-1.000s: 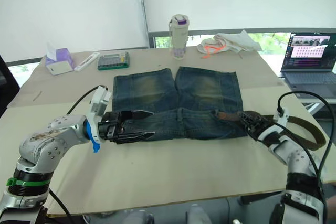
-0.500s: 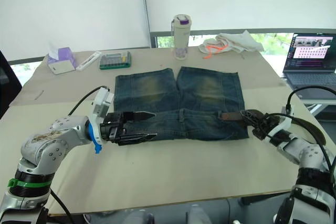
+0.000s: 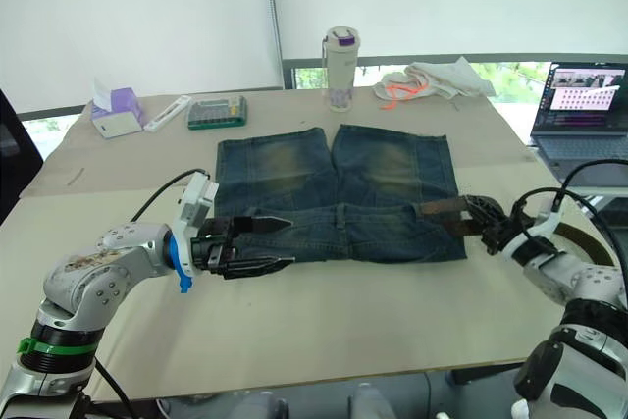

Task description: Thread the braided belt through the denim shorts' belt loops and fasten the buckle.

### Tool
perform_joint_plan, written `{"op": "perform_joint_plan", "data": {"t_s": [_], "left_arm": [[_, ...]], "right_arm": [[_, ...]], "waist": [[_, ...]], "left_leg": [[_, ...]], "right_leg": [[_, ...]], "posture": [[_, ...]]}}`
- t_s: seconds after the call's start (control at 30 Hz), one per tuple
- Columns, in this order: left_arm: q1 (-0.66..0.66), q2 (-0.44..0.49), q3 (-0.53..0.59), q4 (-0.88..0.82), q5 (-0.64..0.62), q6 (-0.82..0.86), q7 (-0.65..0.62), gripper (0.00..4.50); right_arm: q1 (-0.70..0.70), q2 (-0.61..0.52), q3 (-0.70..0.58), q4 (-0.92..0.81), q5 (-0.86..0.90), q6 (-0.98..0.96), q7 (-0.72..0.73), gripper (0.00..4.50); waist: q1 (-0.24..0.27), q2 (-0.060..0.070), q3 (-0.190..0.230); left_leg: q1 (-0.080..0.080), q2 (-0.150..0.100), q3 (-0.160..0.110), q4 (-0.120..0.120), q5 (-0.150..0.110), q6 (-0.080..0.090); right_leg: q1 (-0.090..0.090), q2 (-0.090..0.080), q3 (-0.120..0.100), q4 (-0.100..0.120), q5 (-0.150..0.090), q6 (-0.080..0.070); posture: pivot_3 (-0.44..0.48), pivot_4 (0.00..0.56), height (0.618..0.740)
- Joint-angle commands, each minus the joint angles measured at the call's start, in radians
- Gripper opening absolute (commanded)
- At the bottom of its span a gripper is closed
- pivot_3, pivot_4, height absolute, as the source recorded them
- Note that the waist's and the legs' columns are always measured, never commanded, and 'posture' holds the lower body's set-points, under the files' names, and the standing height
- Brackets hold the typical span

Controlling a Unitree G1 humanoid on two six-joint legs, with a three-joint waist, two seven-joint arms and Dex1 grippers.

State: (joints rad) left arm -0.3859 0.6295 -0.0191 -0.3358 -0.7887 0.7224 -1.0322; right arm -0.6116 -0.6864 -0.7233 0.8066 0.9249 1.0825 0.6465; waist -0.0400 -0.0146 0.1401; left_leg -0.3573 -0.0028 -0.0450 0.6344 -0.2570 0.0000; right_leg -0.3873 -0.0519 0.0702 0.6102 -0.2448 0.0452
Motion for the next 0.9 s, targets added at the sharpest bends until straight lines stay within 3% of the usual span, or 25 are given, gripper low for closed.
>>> {"op": "perform_joint_plan", "data": {"t_s": [0.03,0.9], "left_arm": [[-0.005,-0.003,0.008,-0.018,-0.001,-0.022,-0.008,4.11],[-0.006,-0.014,-0.001,-0.014,0.023,-0.029,-0.005,4.11]], "right_arm": [[-0.028,-0.03,-0.039,-0.006,0.032,0.012,0.021,0.0],[-0.014,-0.013,0.059,0.018,-0.094,-0.075,0.092,0.0]], "waist": [[-0.002,0.0,0.0],[-0.002,0.0,0.0]], "left_leg": [[0.0,0.0,0.0,0.0,0.0,0.0],[0.0,0.0,0.0,0.0,0.0,0.0]], "right_leg": [[0.0,0.0,0.0,0.0,0.0,0.0],[0.0,0.0,0.0,0.0,0.001,-0.002]], "posture": [[0.0,0.15,0.74],[0.0,0.15,0.74]]}}
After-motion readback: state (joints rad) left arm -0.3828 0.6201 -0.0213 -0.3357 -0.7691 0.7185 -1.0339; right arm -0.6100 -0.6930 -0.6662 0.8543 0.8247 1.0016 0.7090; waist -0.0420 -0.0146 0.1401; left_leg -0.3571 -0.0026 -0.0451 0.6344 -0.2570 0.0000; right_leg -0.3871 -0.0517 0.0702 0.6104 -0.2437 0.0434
